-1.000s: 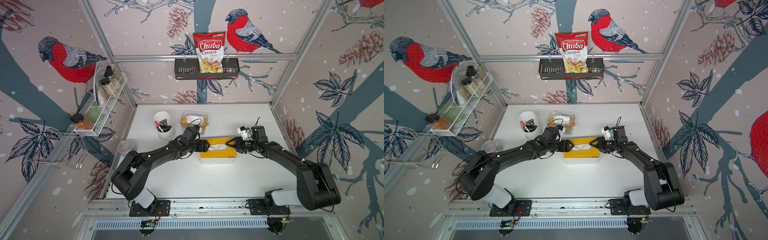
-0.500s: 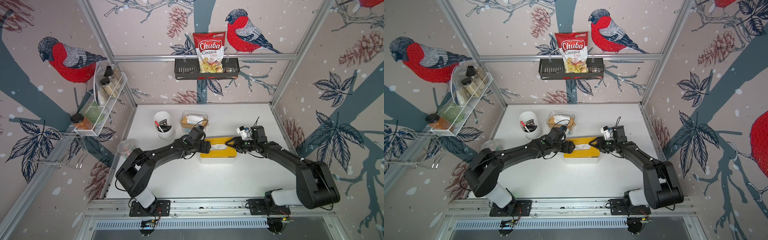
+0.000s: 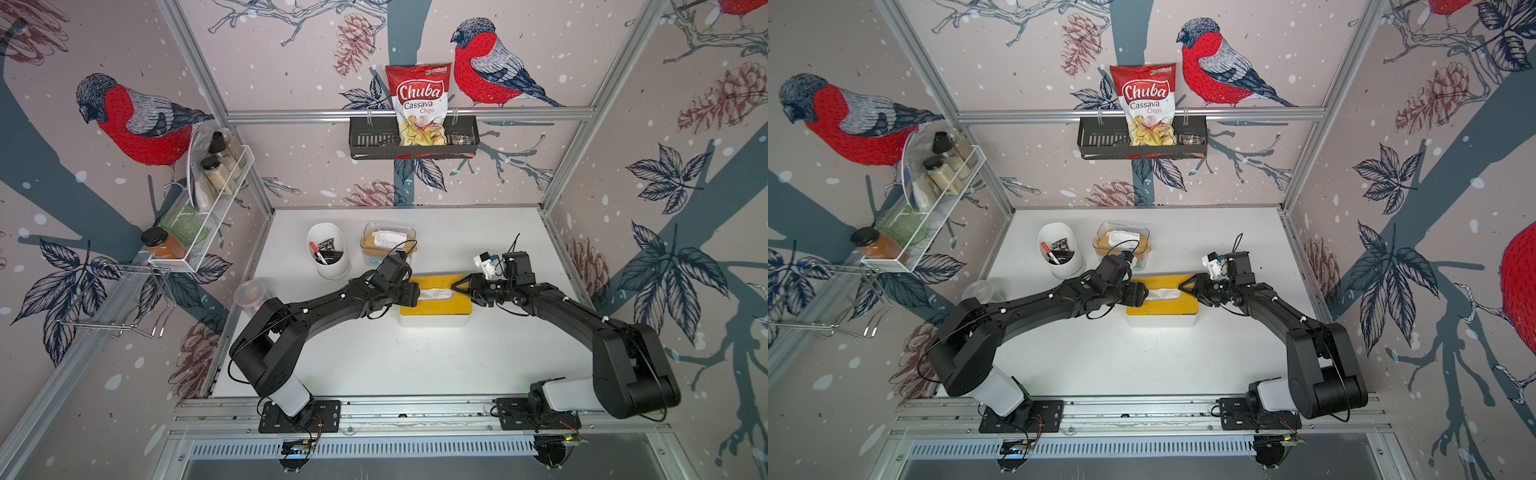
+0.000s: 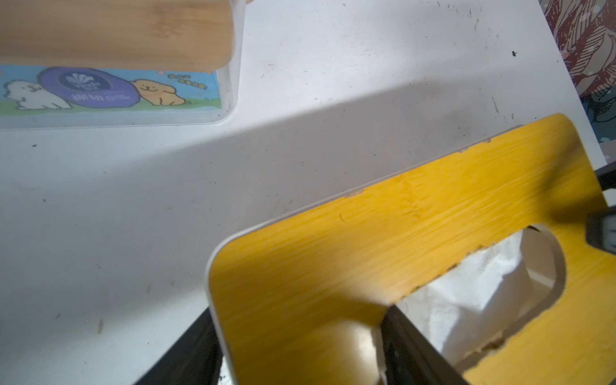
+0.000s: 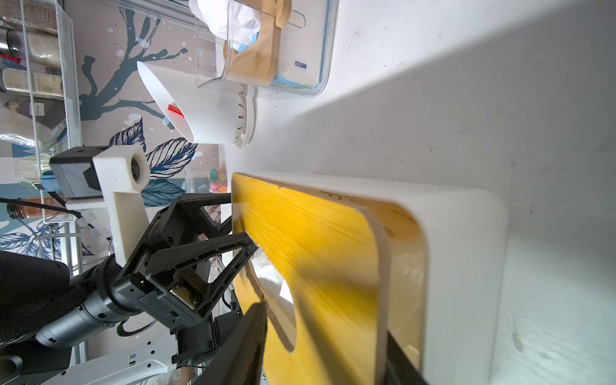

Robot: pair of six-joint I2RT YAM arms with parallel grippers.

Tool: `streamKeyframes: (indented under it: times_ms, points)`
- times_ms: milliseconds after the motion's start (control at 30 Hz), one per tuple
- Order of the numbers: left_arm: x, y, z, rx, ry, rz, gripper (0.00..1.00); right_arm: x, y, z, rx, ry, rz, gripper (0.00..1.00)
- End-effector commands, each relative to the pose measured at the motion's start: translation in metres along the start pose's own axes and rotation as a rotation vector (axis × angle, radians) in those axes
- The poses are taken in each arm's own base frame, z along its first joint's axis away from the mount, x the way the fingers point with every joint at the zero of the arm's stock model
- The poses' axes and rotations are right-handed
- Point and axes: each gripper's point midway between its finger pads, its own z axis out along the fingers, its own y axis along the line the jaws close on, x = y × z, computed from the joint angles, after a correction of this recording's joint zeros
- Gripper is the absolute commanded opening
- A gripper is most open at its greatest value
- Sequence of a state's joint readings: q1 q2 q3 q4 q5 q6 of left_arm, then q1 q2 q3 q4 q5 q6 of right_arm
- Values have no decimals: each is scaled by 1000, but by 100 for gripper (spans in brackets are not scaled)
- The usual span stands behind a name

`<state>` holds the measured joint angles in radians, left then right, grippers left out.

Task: Put the tissue paper into the tissue box
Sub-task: Close the box lid on the tissue box.

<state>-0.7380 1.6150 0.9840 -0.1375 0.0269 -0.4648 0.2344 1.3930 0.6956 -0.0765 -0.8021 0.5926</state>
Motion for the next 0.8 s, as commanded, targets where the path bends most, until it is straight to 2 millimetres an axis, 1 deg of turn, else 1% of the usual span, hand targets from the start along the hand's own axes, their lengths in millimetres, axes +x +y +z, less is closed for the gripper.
streamKeyframes:
  times_ms: [0, 267, 467, 533, 700, 767]
  points:
    - [8, 15, -2, -71, 22, 20, 72, 5, -17, -4, 78, 3, 9, 49]
    - [10, 17, -4, -78, 19, 21, 73, -1, -23, -17, 119, -33, 1, 49]
    - [10, 16, -5, -72, 15, 20, 73, -13, -30, -33, 201, -98, -23, 50]
    - [9, 15, -5, -68, 15, 21, 73, -14, -32, -30, 230, -101, -41, 50]
    - [9, 13, -5, -57, 15, 17, 73, -5, -29, -10, 226, -40, -69, 50]
    - [8, 13, -6, -55, 13, 15, 73, -2, -31, -4, 231, -26, -72, 49]
